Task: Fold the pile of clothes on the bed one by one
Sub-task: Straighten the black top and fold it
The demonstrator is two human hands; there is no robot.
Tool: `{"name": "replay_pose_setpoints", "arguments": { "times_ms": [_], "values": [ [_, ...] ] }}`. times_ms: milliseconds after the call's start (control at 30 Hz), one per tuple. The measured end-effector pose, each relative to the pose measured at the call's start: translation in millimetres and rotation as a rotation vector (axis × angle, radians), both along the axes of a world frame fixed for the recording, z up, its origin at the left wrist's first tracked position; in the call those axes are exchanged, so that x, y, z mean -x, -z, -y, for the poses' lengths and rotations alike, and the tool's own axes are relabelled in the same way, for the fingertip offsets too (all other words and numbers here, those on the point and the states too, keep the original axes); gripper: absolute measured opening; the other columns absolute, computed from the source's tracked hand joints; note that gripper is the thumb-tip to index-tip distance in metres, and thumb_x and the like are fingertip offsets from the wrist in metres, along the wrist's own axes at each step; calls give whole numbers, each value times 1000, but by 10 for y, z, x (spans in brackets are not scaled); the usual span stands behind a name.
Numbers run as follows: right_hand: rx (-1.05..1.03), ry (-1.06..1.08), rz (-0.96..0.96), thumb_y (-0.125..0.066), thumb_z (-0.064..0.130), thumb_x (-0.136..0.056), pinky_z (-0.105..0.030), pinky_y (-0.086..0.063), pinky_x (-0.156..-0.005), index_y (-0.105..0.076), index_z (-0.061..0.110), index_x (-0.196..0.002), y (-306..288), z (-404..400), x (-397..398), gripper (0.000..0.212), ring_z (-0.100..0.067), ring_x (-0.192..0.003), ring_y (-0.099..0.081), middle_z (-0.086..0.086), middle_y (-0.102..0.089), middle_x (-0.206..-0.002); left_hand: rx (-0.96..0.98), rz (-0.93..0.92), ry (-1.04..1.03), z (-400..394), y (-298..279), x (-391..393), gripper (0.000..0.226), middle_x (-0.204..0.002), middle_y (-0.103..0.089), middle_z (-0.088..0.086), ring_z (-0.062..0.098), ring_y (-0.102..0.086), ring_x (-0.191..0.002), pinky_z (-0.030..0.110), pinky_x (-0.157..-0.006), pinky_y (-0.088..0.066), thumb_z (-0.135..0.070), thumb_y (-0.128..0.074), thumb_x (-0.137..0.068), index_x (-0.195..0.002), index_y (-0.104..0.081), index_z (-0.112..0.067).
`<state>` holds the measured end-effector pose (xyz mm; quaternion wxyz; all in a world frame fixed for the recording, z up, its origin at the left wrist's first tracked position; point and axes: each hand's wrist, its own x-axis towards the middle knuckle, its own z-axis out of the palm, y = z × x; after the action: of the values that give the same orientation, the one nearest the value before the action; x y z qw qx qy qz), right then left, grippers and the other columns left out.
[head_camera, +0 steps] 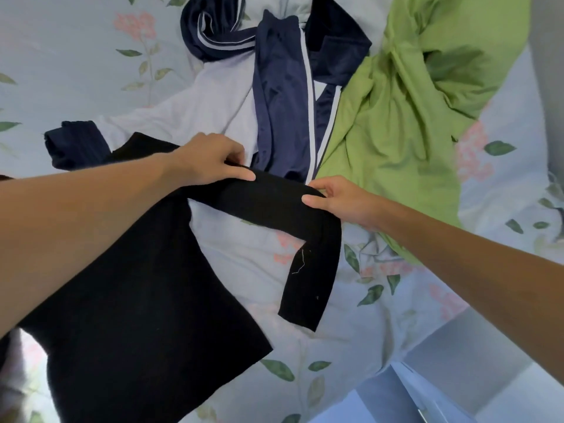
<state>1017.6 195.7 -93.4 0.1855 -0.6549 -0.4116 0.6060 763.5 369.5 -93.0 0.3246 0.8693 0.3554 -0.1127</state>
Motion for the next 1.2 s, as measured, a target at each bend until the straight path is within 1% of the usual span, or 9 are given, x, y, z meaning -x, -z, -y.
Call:
{"name": "replay_pose_setpoints", "arguments": {
  "times_ms": [200, 467, 567, 667, 833, 900, 1000, 1100, 1200],
  "values": [
    [75, -61, 51, -71, 38, -98, -22, -58, -73, -78, 21, -103, -170, 188, -143, 19, -7, -82, -75, 8, -80, -88, 11, 65, 58, 110, 73, -334, 32, -75, -59, -4, 20, -55, -74, 36, -72, -38, -38, -60, -103, -76, -54, -22],
    [244, -234, 206, -55, 0, -93, -36, -58, -93, -65, 9, -121, -44, 451, -402, 31, -23, -107, -70, -5, -72, -116, -130, 42, -12, 167, 201, -338, 24, -82, -58, -2, 28, -56, -85, 46, -79, -47, -39, -51, -106, -91, -56, -21],
    [208, -34, 175, -45, -9, -89, -34, -46, -77, -56, -1, -115, 46, 552, -405, 29, -24, -91, -57, -9, -60, -100, -256, 26, -7, 230, 255, -375, 18, -94, -62, 3, 32, -53, -95, 46, -83, -41, -34, -50, -106, -94, -54, -22],
    [165, 119, 112, -54, 7, -100, -32, -49, -76, -53, 11, -116, 71, 628, -325, 17, -21, -89, -61, -4, -62, -102, -392, 100, 69, 381, 274, -442, 7, -104, -56, 6, 34, -48, -102, 47, -84, -35, -23, -54, -102, -101, -54, -17],
    [-30, -3, 342, -85, 25, -83, -36, -58, -87, -54, 19, -122, 196, 780, -146, 50, -14, -99, -68, 5, -68, -109, -413, 200, 230, 702, 269, -568, 35, -108, -52, 2, 25, -46, -100, 43, -86, -39, -48, -63, -96, -115, -59, -19],
    [-84, 63, 355, -80, 12, -86, -39, -59, -90, -55, 17, -123, 231, 830, -123, 45, -17, -102, -69, 3, -69, -111, -388, 165, 237, 777, 305, -605, 40, -109, -53, 0, 23, -46, -102, 43, -91, -39, -50, -64, -95, -120, -62, -19],
    [79, 258, 56, -69, 2, -96, -37, -62, -85, -59, 14, -124, 149, 883, -184, 31, -21, -95, -73, -4, -75, -108, -350, 181, 138, 814, 324, -655, 23, -107, -58, 0, 23, -47, -102, 45, -96, -36, -34, -57, -103, -117, -66, -18],
    [297, 288, -164, -60, 22, -105, -30, -54, -58, -62, 17, -114, -46, 933, -267, 10, -20, -61, -65, -12, -74, -90, -332, 158, 112, 816, 323, -690, 16, -104, -61, 0, 23, -48, -102, 45, -96, -34, -28, -52, -105, -110, -65, -19],
    [259, 182, -8, -67, 52, -97, -32, -55, -61, -60, 23, -115, -108, 1003, -328, 35, -16, -62, -67, -6, -73, -92, -370, 129, 116, 842, 350, -704, 16, -106, -61, 2, 26, -49, -103, 45, -94, -35, -26, -52, -106, -111, -64, -18]
  ]
}}
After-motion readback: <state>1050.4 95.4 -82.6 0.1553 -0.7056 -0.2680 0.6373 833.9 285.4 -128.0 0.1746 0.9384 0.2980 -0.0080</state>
